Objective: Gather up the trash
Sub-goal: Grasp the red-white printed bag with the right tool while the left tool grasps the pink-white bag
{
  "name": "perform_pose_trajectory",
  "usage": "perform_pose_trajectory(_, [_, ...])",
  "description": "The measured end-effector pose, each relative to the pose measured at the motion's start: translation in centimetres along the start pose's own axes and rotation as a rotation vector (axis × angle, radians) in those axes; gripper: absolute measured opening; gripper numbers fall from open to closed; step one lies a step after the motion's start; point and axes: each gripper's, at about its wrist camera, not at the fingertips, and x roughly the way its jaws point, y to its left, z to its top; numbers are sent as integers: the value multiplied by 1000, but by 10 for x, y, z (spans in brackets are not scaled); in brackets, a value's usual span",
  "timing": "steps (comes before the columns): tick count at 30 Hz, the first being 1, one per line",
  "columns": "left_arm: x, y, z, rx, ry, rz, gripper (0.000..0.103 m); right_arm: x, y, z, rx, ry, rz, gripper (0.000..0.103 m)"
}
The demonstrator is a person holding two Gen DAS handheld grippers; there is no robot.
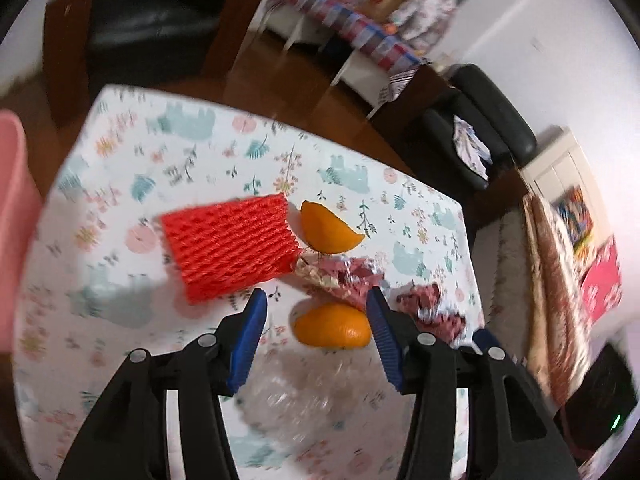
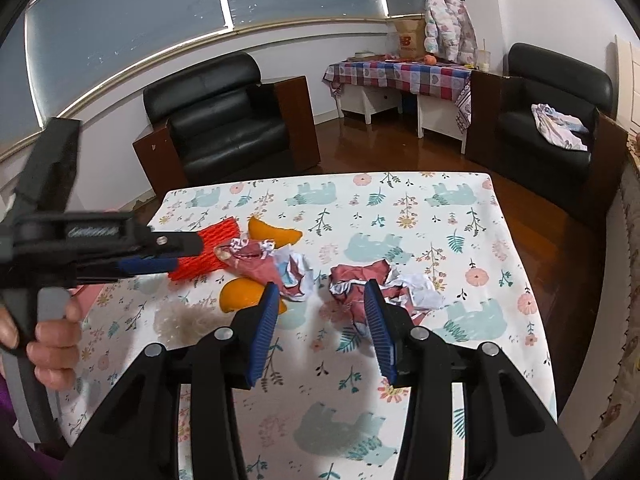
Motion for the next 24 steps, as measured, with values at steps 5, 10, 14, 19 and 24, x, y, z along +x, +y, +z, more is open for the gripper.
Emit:
perform_pose_trajectory(5, [23, 5, 14, -117, 48, -22, 51, 7, -6, 2, 2, 11, -4, 45])
perform_pose_trajectory(10, [46, 8, 21, -208, 110, -20, 51, 16, -13, 3, 9, 24, -10, 45])
perform_pose_trajectory(14, [57, 6, 21, -229, 122, -16, 47, 24, -17, 3, 6, 40, -23, 45])
perform_pose_trajectory(19, [57, 4, 17, -194, 96, -6, 28, 33, -22, 1, 11, 50, -48, 45])
perform_pose_trajectory(24, [50, 3, 12, -154, 76, -19, 22, 35, -25, 0, 6, 45, -73, 45])
